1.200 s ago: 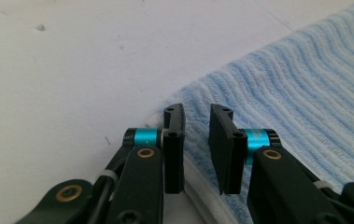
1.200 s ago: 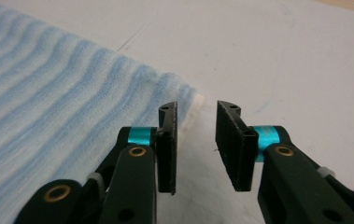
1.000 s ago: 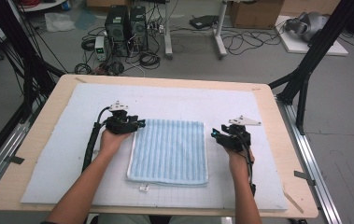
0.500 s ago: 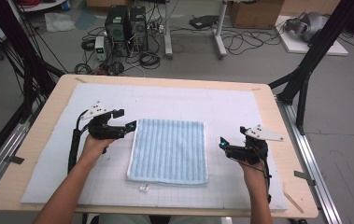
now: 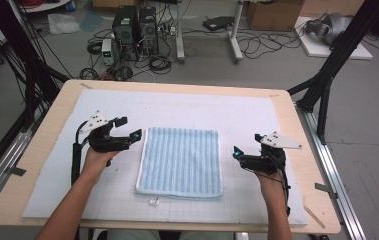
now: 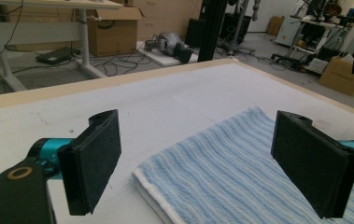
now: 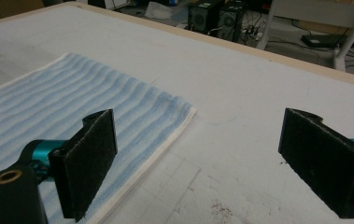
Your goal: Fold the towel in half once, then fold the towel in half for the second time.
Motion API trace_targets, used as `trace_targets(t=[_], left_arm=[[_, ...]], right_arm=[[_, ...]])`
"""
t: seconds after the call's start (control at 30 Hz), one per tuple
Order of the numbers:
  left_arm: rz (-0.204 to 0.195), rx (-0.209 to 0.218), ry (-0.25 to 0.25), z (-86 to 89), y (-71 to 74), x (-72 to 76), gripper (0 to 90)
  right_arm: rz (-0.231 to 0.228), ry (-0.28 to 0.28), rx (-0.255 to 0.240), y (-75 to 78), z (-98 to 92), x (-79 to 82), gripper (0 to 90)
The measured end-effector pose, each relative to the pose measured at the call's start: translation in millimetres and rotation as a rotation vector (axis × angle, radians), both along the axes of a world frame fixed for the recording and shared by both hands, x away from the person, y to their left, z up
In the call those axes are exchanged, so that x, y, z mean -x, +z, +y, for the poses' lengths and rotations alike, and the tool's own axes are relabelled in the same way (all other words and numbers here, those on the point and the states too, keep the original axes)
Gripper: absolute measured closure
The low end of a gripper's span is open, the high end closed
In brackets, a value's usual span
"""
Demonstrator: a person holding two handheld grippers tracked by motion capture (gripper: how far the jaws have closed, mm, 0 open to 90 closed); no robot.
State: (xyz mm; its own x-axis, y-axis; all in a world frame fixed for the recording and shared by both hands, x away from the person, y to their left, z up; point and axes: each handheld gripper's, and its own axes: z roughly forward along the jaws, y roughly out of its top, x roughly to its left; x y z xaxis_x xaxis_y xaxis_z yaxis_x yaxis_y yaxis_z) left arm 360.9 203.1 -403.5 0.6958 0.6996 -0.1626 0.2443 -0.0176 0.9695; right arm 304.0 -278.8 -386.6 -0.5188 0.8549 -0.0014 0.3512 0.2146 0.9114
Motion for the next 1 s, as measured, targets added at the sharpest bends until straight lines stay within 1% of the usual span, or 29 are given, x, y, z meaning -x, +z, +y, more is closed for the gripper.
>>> trace_targets(t=[0.03,0.07,0.13,0.2,0.27,0.33,0.37,0.4,0.57,0.6,0.67,0.73,0.83,0.97,1.0], left_arm=[[0.003,0.000,0.004,0.1,-0.2,-0.1,16.5],[0.009,-0.006,0.007,0.5,-0.4,-0.3,16.5],[0.015,-0.006,0.003,1.8,-0.1,0.4,16.5],[0.019,-0.002,0.021,3.1,1.1,1.2,16.4],[0.026,0.015,0.032,4.3,1.8,1.8,16.4],[0.032,0.029,0.035,4.9,1.7,0.6,16.4],[0.037,0.028,0.042,5.4,1.8,0.3,16.4],[0.037,0.036,0.044,5.5,1.9,0.2,16.4],[0.049,0.034,0.047,8.6,4.2,-1.6,16.4],[0.050,0.044,0.049,9.1,4.6,-2.3,16.4],[0.057,0.050,0.053,11.0,5.3,-4.4,16.4],[0.060,0.050,0.063,12.4,5.8,-6.5,16.4],[0.064,0.039,0.058,13.0,6.8,-9.2,16.4],[0.064,0.045,0.060,12.0,7.8,-13.5,16.8],[0.071,0.030,0.066,11.1,6.3,-15.7,17.4]], right_arm=[[0.002,-0.001,-0.005,1.4,-0.6,-0.2,10.7],[-0.003,-0.003,0.000,2.2,-0.9,-0.5,10.7],[-0.003,-0.004,0.000,2.9,-0.7,-0.9,10.7],[0.010,-0.005,0.003,2.5,0.0,-1.7,10.8],[0.025,-0.001,0.001,2.2,0.9,-2.6,10.7],[0.021,0.004,-0.011,3.1,2.2,-2.6,10.7],[0.019,0.007,-0.012,3.4,2.8,-2.6,10.7],[0.019,0.009,-0.010,3.4,3.7,-3.2,10.8],[0.036,0.018,0.003,1.4,7.6,-8.9,10.8],[0.046,0.017,0.002,1.8,8.5,-10.4,10.7],[0.042,0.015,0.003,2.4,10.5,-12.3,10.7],[0.035,0.025,0.016,2.1,13.5,-13.7,10.7],[0.044,0.038,0.031,1.3,18.3,-17.0,10.7],[0.056,0.044,0.031,1.0,22.0,-21.9,10.7],[0.062,0.052,0.035,1.5,23.0,-23.3,10.7]])
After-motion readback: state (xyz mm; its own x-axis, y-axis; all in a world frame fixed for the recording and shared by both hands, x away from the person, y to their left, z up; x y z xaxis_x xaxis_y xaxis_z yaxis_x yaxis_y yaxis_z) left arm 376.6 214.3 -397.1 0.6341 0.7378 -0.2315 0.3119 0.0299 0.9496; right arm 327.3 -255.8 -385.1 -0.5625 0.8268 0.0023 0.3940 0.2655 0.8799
